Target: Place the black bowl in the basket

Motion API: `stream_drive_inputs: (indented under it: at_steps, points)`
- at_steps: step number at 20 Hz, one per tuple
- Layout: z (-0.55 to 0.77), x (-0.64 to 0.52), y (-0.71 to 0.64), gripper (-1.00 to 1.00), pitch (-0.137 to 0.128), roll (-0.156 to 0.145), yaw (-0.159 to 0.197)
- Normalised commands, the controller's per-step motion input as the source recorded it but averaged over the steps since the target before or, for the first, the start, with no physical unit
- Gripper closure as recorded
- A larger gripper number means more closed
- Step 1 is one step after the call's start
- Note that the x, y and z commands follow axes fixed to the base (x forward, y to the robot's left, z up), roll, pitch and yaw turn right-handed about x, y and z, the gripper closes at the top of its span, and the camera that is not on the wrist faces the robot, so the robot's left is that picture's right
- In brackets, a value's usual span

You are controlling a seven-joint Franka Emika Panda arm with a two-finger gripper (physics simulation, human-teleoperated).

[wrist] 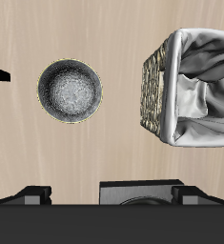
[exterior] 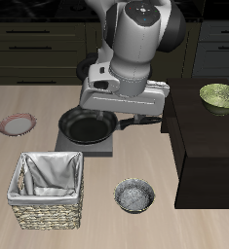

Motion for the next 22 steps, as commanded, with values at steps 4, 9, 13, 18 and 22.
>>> stream_drive_inputs:
  at_steps: [4, 9, 13, 18, 22]
  points:
    - [0.06, 0.24, 0.07, -1.0, -0.01, -0.023, -0.014]
    - [0.02, 0.29, 0.11, -1.0, -0.009, -0.005, -0.004]
    - [-0.06, 0.3, 0.1, -1.0, -0.002, -0.019, 0.03]
    - [-0.03, 0.17, 0.12, -1.0, -0.012, -0.005, 0.011]
    - [-0.15, 0.16, 0.21, -1.0, 0.018, 0.03, 0.013]
